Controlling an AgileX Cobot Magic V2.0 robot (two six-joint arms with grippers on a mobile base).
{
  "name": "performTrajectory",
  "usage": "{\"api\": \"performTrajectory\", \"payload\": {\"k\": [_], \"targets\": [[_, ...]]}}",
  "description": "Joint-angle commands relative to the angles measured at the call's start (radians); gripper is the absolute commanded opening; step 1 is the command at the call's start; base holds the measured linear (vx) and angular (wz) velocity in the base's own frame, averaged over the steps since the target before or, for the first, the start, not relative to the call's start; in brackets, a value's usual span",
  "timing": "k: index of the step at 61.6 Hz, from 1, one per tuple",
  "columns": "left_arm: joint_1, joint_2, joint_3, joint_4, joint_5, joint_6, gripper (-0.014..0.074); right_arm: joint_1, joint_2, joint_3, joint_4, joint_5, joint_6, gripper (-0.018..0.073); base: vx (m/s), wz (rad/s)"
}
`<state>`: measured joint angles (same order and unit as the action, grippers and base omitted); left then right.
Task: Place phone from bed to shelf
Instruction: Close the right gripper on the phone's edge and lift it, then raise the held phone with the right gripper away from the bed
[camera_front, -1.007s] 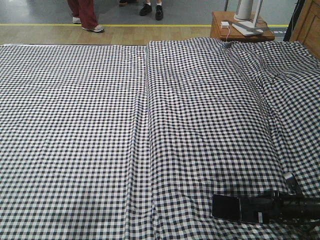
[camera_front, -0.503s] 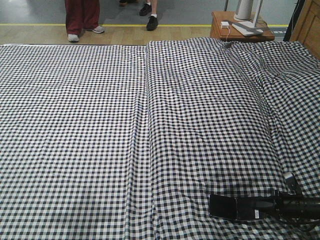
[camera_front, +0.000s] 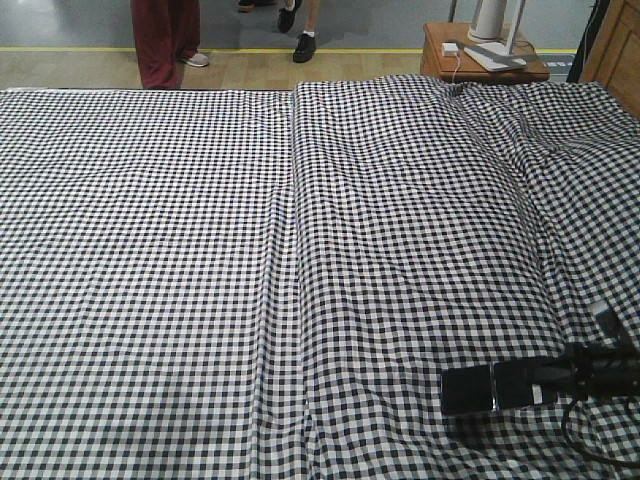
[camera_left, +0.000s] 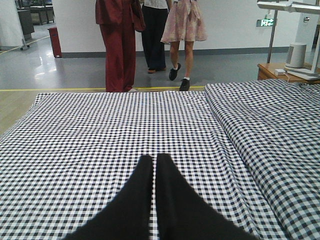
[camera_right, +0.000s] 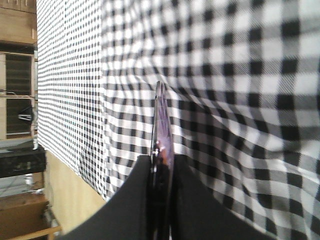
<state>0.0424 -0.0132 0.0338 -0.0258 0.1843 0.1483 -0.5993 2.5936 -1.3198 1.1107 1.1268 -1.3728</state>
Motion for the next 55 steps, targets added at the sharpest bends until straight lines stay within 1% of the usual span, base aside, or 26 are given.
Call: {"api": "performTrajectory", "payload": {"k": [1, 11, 19, 27, 37, 40, 45, 55], "targets": [[-0.004, -0.013, -0.021, -0.009, -0.072, -0.006, 0.0001, 0.001, -0.142, 0.023, 0.021, 0.161, -0.004, -0.0006, 0.0, 0.0], [-0.004, -0.013, -0.021, -0.009, -0.072, -0.006, 0.0001, 0.001, -0.291, 0.066, 0.021, 0.161, 0.016, -0.0005, 0.0, 0.0], [-0.004, -0.013, -0.021, -0.009, -0.072, -0.006, 0.0001, 0.002, -0.414, 0.073, 0.017, 0.161, 0.072, -0.0003, 0.0, 0.0], [-0.004, -0.013, -0.021, -0.009, -0.072, -0.006, 0.0001, 0.002, -0.556, 0.073, 0.018, 0.161, 0.095, -0.0003, 0.0, 0.0], [-0.004, -0.013, -0.021, -0.009, -0.072, -0.006, 0.0001, 0.007, -0.719, 0.073, 0.048, 0.161, 0.121, -0.0003, 0.0, 0.0], [-0.004, -0.013, -0.021, -0.009, -0.072, -0.006, 0.0001, 0.018, -0.76, 0.073, 0.062, 0.16, 0.127, -0.0003, 0.0, 0.0], [-0.004, -0.013, -0.021, -0.009, -0.072, -0.006, 0.0001, 0.059, -0.825, 0.073, 0.08, 0.16, 0.127, -0.0003, 0.0, 0.0], [-0.004, -0.013, -0.021, -0.009, -0.072, -0.006, 0.0001, 0.17, -0.918, 0.073, 0.078, 0.16, 0.141, -0.0002, 0.0, 0.0]]}}
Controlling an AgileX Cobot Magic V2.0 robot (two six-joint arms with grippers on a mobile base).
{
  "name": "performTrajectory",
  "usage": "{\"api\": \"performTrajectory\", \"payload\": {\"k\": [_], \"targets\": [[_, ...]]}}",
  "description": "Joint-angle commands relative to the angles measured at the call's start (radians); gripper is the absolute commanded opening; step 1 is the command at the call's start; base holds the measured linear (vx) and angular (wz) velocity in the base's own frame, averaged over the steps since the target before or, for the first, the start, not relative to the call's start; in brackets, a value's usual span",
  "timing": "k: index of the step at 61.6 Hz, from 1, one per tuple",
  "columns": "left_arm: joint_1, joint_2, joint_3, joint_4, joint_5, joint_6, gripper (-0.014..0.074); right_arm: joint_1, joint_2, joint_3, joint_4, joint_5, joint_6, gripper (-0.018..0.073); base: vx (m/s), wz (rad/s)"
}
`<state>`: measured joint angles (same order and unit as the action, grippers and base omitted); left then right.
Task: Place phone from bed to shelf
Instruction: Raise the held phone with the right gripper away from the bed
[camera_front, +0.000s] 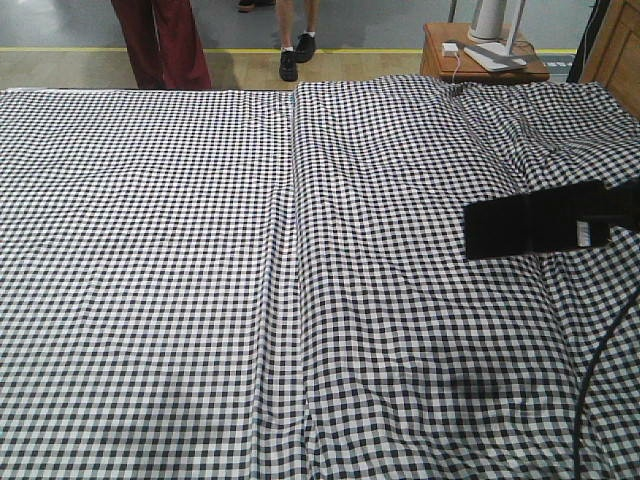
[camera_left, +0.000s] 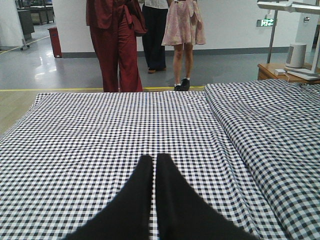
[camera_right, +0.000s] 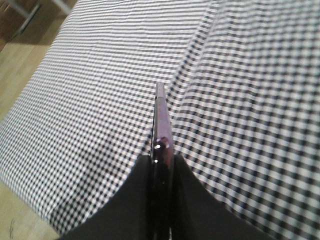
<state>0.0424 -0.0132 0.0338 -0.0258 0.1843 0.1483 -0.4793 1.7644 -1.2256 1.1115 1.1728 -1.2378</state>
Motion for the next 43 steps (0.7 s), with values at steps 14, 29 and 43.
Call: {"api": "performTrajectory", "payload": {"k": [14, 29, 43], "targets": [[-0.004, -0.013, -0.021, -0.009, -0.072, -0.006, 0.0001, 0.207, -0.191, -0.021, 0.079, 0.114, 0.063, -0.0002, 0.0, 0.0], [-0.004, -0.013, -0.021, -0.009, -0.072, -0.006, 0.0001, 0.386, -0.286, -0.021, 0.085, 0.114, 0.112, -0.0002, 0.0, 0.0], [-0.004, -0.013, -0.021, -0.009, -0.072, -0.006, 0.0001, 0.502, -0.367, -0.021, 0.085, 0.114, 0.166, -0.0002, 0.0, 0.0]]}}
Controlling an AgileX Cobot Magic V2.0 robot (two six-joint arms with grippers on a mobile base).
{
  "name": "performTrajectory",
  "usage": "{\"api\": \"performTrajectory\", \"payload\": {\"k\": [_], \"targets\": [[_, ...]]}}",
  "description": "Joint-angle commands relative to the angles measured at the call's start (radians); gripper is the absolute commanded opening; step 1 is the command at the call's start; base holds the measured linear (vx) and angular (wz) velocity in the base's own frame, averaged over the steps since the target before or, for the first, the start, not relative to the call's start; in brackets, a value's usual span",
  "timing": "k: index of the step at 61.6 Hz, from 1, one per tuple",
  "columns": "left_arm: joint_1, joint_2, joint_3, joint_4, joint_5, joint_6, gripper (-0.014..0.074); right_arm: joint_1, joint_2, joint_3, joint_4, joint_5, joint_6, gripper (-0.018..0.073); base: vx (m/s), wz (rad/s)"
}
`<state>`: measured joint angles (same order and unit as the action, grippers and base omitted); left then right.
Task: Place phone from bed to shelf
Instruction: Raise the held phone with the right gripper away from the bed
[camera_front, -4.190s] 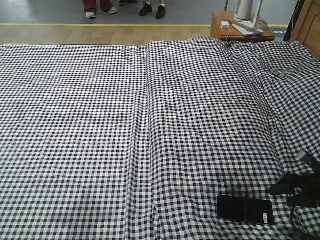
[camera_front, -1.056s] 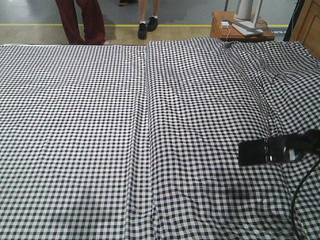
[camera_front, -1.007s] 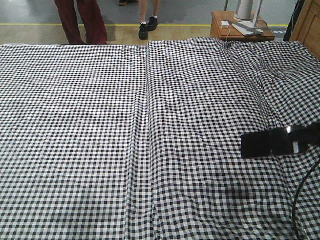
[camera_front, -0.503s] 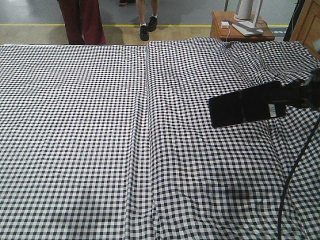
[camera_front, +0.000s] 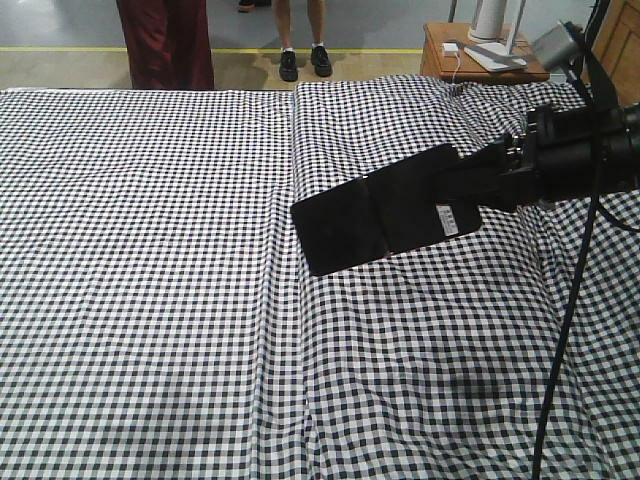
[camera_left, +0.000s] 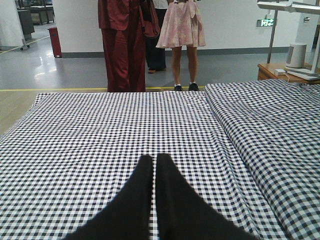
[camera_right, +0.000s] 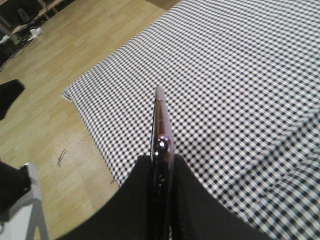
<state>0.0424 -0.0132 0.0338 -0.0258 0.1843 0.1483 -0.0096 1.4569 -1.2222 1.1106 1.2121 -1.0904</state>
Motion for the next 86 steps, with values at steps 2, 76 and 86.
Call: {"api": "performTrajectory", "payload": {"k": [2, 76, 86], "targets": [[-0.004, -0.013, -0.021, -0.009, -0.072, -0.006, 0.0001, 0.046, -0.07, -0.024, 0.086, 0.075, 0.027, -0.0002, 0.0, 0.0], [-0.004, -0.013, -0.021, -0.009, -0.072, -0.006, 0.0001, 0.211, -0.139, -0.024, 0.075, 0.073, 0.065, -0.0002, 0.0, 0.0], [-0.004, -0.013, -0.021, -0.009, -0.072, -0.006, 0.0001, 0.211, -0.139, -0.024, 0.075, 0.073, 0.065, -0.0002, 0.0, 0.0]]}}
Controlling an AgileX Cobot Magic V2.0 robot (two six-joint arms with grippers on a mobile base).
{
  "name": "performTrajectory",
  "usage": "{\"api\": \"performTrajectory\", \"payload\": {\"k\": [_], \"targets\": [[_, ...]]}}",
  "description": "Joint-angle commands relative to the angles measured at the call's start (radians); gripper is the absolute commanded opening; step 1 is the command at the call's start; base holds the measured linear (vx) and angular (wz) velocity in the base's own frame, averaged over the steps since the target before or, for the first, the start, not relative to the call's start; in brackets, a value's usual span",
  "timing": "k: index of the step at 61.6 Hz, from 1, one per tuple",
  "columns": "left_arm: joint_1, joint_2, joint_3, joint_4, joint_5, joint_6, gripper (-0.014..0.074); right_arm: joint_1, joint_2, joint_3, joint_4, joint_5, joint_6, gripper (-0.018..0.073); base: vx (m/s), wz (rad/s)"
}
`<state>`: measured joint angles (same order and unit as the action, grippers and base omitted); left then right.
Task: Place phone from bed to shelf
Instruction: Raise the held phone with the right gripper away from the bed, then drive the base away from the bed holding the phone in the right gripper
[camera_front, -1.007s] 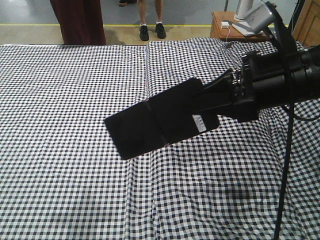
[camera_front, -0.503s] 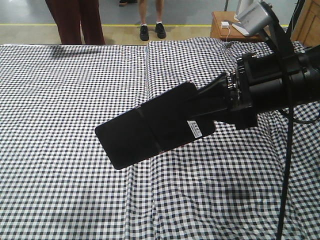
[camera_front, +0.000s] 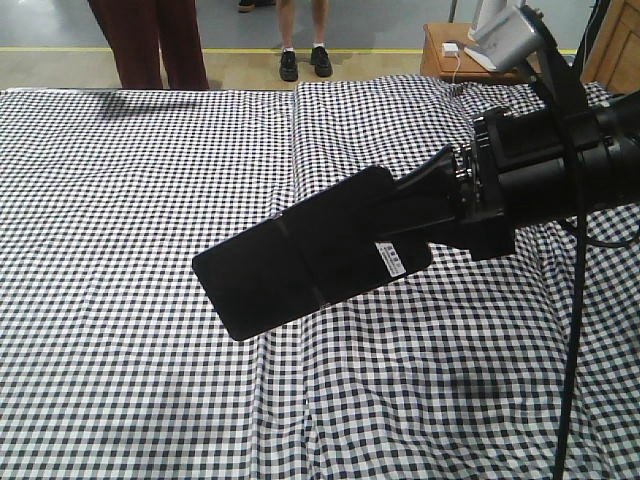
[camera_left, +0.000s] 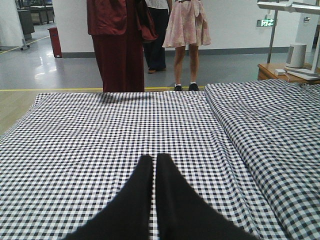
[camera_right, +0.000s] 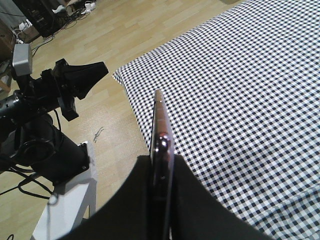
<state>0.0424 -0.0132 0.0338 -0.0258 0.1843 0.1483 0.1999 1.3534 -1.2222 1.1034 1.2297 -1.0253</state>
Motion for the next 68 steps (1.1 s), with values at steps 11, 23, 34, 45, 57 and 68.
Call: {"api": "performTrajectory", "payload": {"k": [11, 23, 34, 45, 57, 68], "targets": [[-0.004, -0.013, -0.021, -0.009, -0.072, -0.006, 0.0001, 0.001, -0.035, -0.024, 0.082, 0.056, 0.0, -0.0002, 0.0, 0.0], [-0.004, -0.013, -0.021, -0.009, -0.072, -0.006, 0.0001, 0.001, -0.035, -0.024, 0.082, 0.056, 0.0, -0.0002, 0.0, 0.0], [-0.004, -0.013, -0.021, -0.009, -0.072, -0.006, 0.0001, 0.001, -0.035, -0.024, 0.082, 0.056, 0.0, -0.0002, 0.0, 0.01], [-0.004, -0.013, -0.021, -0.009, -0.072, -0.006, 0.0001, 0.001, -0.035, -0.024, 0.082, 0.056, 0.0, -0.0002, -0.05, 0.04], [-0.004, -0.013, -0.021, -0.009, -0.072, -0.006, 0.0001, 0.001, -0.035, -0.024, 0.082, 0.055, 0.0, -0.0002, -0.13, 0.11], [-0.004, -0.013, -0.021, -0.009, -0.072, -0.006, 0.0001, 0.001, -0.035, -0.024, 0.082, 0.055, 0.0, -0.0002, -0.16, 0.09]]}}
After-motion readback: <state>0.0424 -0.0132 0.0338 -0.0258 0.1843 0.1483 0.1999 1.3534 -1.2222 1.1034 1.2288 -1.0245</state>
